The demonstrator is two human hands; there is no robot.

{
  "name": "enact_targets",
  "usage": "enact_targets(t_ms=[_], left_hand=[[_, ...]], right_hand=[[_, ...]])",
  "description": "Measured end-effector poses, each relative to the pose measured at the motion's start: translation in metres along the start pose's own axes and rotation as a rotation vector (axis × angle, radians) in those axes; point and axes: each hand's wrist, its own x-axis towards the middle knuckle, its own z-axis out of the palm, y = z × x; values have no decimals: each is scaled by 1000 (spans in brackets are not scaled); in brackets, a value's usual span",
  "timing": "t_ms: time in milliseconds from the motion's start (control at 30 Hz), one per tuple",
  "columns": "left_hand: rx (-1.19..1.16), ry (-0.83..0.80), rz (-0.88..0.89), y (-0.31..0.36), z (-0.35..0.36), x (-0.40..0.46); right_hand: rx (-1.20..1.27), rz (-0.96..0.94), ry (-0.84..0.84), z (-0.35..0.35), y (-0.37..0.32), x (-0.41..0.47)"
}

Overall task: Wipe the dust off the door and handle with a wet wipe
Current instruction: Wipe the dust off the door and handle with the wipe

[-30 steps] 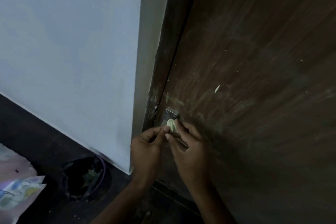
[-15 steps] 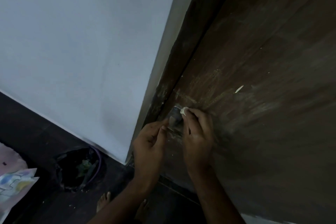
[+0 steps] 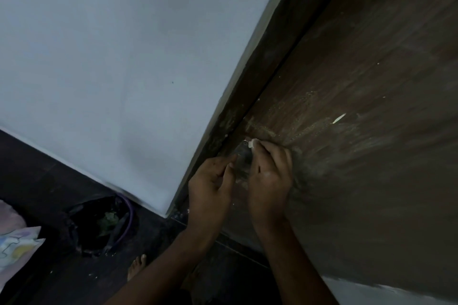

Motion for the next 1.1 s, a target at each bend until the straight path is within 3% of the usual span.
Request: enact_targets(t_ms=[133, 200, 300, 400, 467, 600, 733, 967, 1100], left_hand=[[13, 0, 87, 3, 2, 5], [48, 7, 111, 3, 2, 7], [97, 3, 113, -2, 1, 7], [100, -17, 91, -8, 1, 6], [94, -27, 89, -11, 1, 5], [110, -48, 108, -17, 2, 8], [123, -66, 90, -22, 2, 8], [245, -3, 182, -26, 0, 5], [272, -27, 213, -27, -1, 6]], right_hand=[[8, -77, -109, 13, -11, 7], [24, -41, -71, 11, -8, 4], [101, 145, 47, -3, -1, -9], [159, 368, 30, -7, -1, -17], [170, 415, 26, -5, -5, -15], [196, 371, 76, 0, -9, -11], [159, 351, 6, 4, -7, -21], [93, 62, -11, 17, -14, -10], [-16, 86, -79, 21, -12, -24]])
